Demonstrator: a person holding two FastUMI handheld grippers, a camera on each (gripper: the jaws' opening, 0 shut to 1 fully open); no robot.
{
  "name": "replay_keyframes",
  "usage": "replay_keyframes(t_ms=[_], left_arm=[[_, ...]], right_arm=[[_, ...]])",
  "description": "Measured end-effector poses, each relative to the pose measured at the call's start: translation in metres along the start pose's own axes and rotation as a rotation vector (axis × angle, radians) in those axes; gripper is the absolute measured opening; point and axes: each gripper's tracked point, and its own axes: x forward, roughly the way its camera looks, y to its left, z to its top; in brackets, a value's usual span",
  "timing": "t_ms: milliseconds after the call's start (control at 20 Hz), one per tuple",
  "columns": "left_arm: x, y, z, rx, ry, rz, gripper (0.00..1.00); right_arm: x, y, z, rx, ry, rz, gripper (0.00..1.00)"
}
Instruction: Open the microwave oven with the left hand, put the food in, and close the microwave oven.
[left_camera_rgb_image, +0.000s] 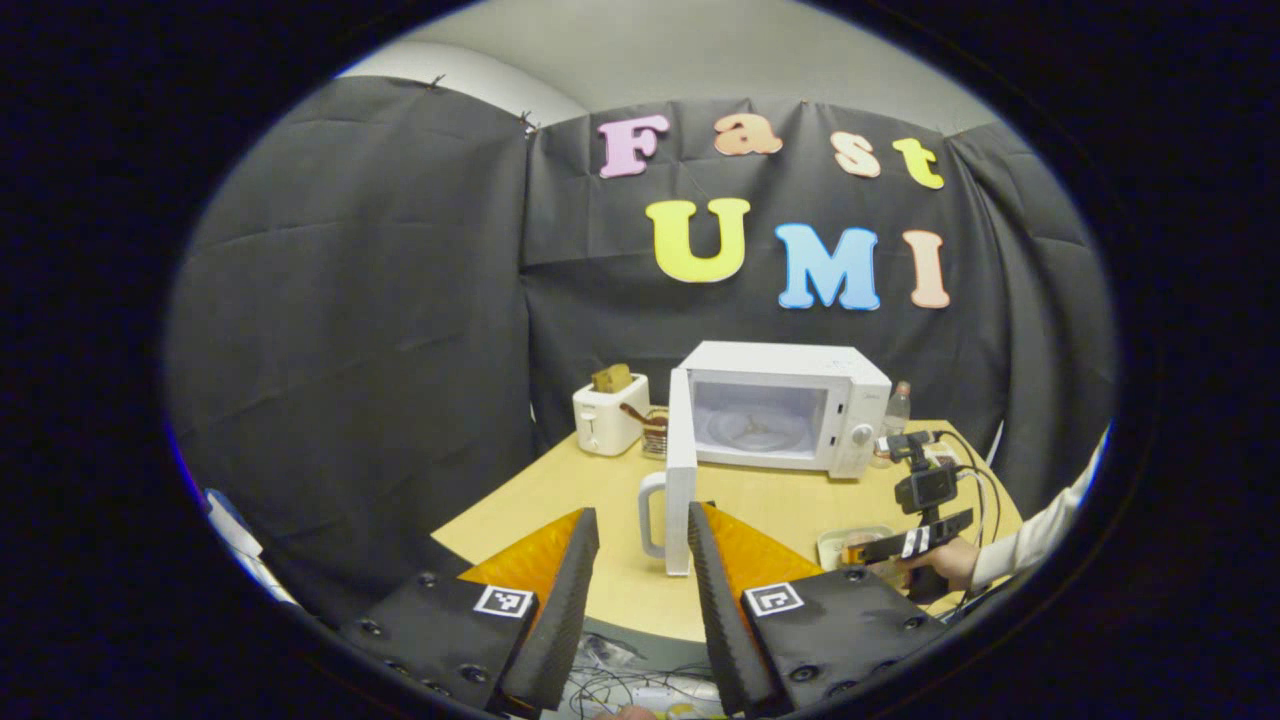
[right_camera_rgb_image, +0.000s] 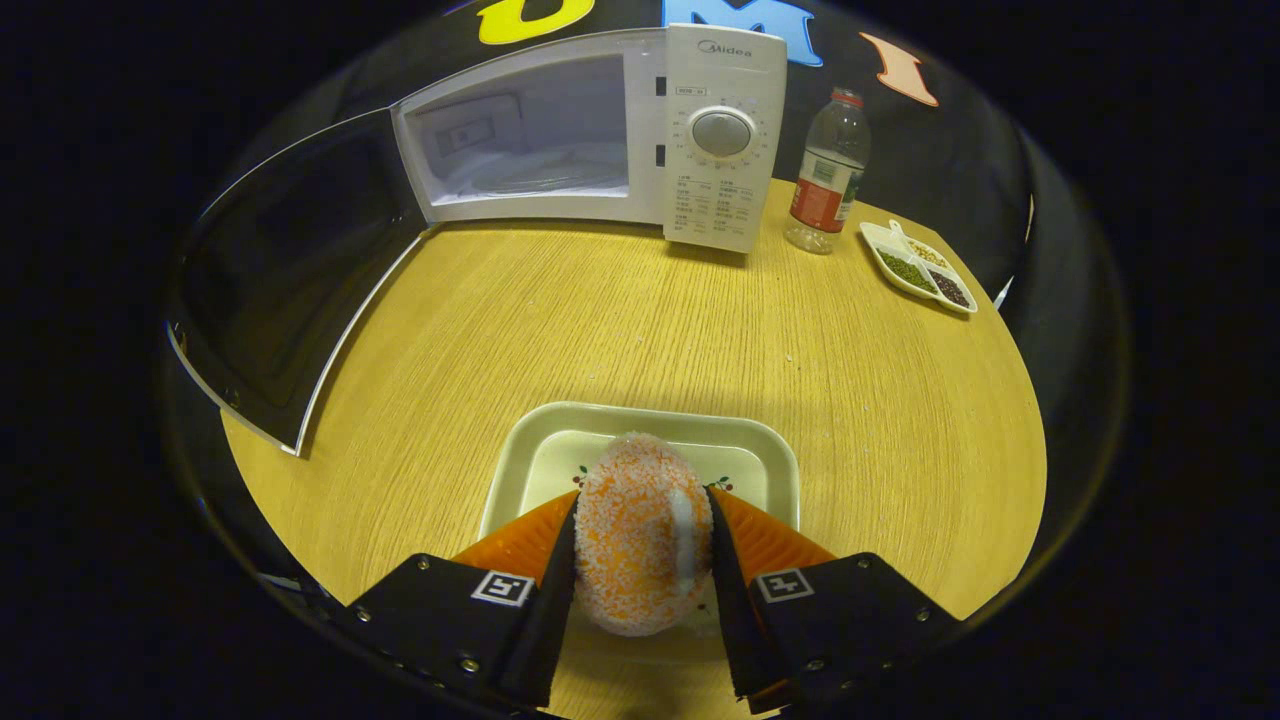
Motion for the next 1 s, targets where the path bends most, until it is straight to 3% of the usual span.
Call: replay_keyframes(t_ms=[250, 400, 600, 1000], left_arm=[[0.009, 0.04, 0.015, 0.104, -0.036, 0.014, 0.62], [0.024, 0.061, 0.005, 0.011, -0.035, -0.047, 0.62], [0.064, 0.11, 0.003, -0.089, -0.051, -0.104, 0.63], [0.11, 0.231, 0.12, -0.071, -0.212, -0.04, 0.61]], right_arm=[[0.001, 0.0, 0.002, 0.022, 0.014, -0.017, 0.66], [-0.009, -0.002, 0.006, 0.096, 0.032, -0.058, 0.66], [-0.038, 0.018, 0.038, 0.17, -0.029, -0.078, 0.65], [-0.111, 0.115, 0.166, 0.204, -0.251, 0.05, 0.65]])
